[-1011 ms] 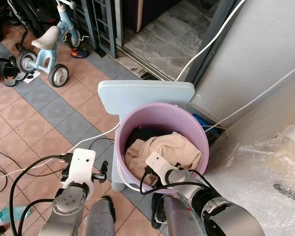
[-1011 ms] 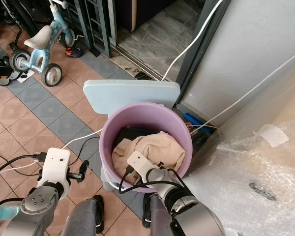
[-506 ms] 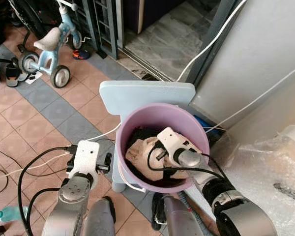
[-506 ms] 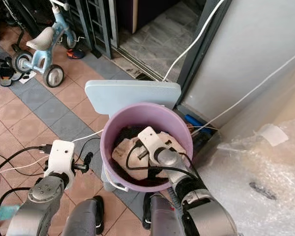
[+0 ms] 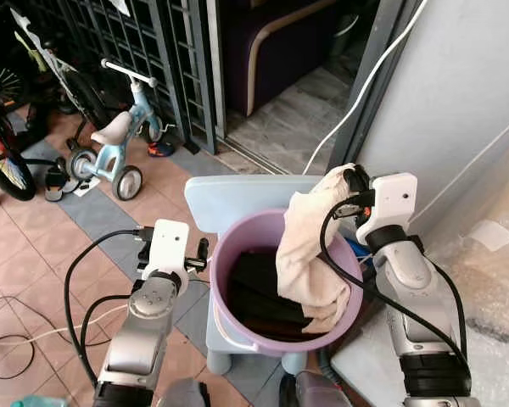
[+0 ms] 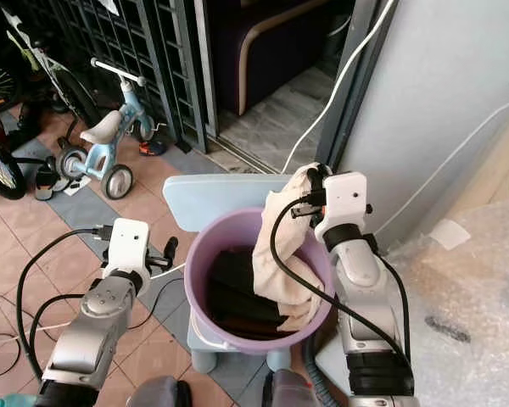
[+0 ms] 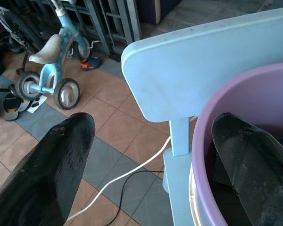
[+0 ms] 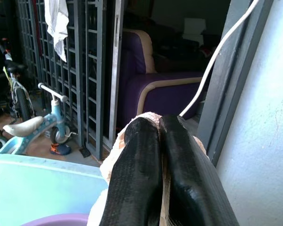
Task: Clothes washing
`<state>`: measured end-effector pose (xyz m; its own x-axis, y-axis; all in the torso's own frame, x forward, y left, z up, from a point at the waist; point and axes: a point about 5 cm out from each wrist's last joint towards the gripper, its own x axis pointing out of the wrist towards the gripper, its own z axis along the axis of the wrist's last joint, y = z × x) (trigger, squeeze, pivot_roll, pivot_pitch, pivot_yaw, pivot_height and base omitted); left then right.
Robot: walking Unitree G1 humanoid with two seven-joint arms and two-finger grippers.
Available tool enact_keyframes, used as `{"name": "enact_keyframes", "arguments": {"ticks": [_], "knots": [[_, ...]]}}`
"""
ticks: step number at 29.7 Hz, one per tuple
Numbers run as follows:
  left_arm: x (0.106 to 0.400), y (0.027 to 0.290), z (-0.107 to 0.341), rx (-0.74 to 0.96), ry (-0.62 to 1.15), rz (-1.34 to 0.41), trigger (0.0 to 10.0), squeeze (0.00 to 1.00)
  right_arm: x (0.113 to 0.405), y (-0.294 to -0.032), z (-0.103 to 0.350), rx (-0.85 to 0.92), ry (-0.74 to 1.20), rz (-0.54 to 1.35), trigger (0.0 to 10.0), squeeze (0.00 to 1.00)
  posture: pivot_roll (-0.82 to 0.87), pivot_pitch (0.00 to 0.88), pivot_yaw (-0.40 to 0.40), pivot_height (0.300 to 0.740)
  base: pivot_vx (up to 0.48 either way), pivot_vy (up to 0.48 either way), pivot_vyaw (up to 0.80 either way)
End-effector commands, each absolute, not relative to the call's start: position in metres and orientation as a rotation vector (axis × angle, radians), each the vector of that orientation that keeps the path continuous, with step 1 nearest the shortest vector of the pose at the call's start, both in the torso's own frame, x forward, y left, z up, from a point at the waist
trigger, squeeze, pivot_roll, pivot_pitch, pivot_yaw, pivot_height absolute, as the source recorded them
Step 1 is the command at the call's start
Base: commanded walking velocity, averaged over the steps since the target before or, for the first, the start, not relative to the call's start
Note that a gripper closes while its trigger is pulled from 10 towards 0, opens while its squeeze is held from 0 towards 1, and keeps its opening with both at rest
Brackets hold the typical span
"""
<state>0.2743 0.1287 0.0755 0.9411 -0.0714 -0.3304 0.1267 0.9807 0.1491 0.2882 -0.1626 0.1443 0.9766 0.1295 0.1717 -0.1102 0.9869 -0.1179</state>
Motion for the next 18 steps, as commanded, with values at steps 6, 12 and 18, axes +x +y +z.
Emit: {"name": "enact_keyframes", "arguments": {"ticks": [6,12,18], "knots": [[0.291,0.124,0.074,0.182,0.303,-0.15,10.0,0.0,0.303,-0.191,0.19,-0.14,-0.311,-0.092,0.0,0.0,-0.1,0.0,0.08,0.74,0.0,0.0,0.0],[0.295,0.125,0.075,0.187,0.284,-0.15,10.0,0.0,0.319,-0.259,0.231,-0.138,-0.378,-0.378,0.0,0.0,-0.1,0.0,0.083,0.74,0.0,0.0,0.0],[0.296,0.122,0.075,0.182,0.263,-0.158,10.0,0.0,0.321,-0.29,0.24,-0.182,-0.365,-0.479,1.1,0.0,-0.1,0.0,0.072,0.74,0.0,0.0,-0.26]]}}
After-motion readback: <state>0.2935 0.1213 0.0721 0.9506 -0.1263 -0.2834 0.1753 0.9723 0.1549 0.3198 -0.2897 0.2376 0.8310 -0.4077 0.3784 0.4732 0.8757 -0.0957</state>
